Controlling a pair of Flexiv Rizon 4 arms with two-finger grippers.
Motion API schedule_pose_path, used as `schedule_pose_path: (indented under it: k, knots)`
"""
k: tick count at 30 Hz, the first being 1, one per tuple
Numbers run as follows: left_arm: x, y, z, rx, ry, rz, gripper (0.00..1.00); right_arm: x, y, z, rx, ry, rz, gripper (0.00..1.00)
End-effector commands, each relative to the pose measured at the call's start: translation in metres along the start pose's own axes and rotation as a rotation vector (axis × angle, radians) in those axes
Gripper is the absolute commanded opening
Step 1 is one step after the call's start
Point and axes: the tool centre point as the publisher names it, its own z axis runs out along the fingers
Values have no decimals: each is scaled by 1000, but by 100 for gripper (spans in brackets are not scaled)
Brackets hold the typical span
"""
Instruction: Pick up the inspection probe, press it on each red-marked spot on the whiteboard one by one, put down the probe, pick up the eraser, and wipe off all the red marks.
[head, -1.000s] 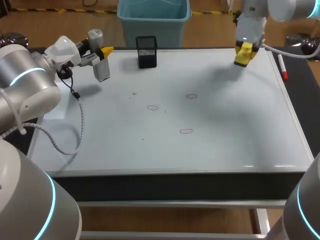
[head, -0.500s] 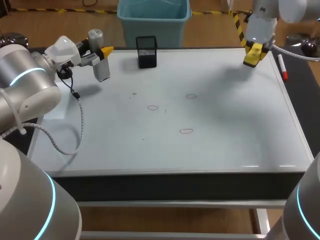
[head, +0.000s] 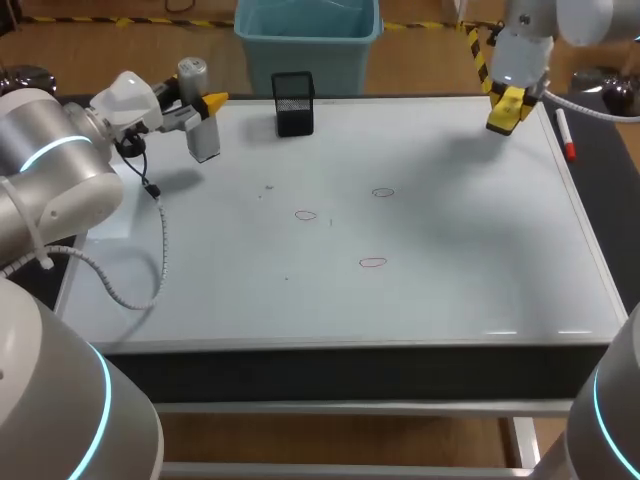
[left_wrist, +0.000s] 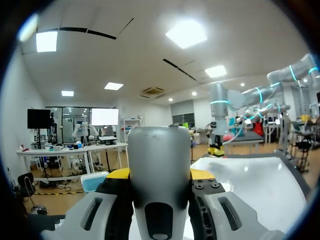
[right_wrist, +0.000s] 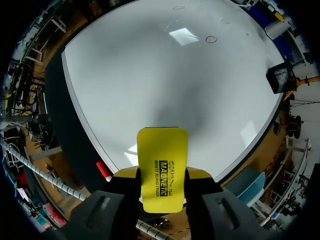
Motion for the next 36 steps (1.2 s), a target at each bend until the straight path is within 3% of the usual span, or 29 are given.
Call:
schedule_pose_path:
  k: [1,12,16,22,36]
  knots:
    - [13,-1,26,0,59,-7,0,1,0,-1,2,2,-2,0]
    - [60,0,69,64,262,-40,0,1,0,-1,2,2,-2,0]
    - [76,8,84,59,346,-54,0,1,0,-1,2,2,-2,0]
    - [96,17,92,68,393,-83,0,1,0,-1,2,2,-2,0]
    - [148,19,80,95,466,-123,0,1,0,-1,2,2,-2,0]
